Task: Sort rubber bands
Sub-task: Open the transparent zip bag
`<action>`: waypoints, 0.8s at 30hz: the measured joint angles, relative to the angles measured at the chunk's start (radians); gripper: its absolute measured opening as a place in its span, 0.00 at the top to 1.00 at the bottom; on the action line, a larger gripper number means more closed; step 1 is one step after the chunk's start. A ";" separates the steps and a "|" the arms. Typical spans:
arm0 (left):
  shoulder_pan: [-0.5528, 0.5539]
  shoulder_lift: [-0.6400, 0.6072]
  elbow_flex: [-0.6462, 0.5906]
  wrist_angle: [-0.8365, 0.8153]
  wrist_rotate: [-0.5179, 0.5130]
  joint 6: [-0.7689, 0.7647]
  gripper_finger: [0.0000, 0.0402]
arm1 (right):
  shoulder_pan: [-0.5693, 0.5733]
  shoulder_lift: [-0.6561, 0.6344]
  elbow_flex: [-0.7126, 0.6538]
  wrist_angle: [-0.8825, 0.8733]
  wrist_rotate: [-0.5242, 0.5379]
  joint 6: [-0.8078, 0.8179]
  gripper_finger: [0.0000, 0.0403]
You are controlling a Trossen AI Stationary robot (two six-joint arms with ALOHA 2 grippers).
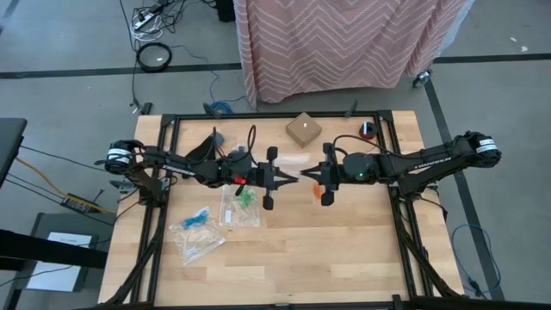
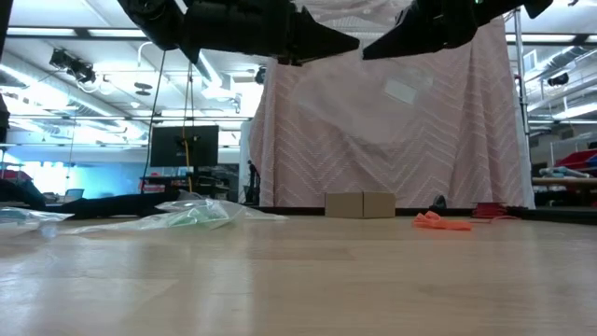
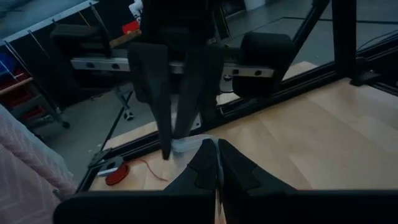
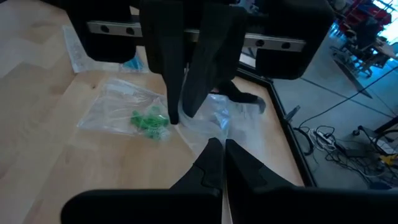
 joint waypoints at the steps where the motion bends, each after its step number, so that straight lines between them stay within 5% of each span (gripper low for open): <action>1: 0.000 0.000 0.000 -0.001 -0.003 0.000 0.97 | 0.000 0.000 0.000 0.005 -0.001 -0.005 1.00; 24: -0.001 -0.001 0.000 -0.031 -0.167 0.057 0.97 | 0.004 0.000 0.000 -0.011 -0.031 0.005 1.00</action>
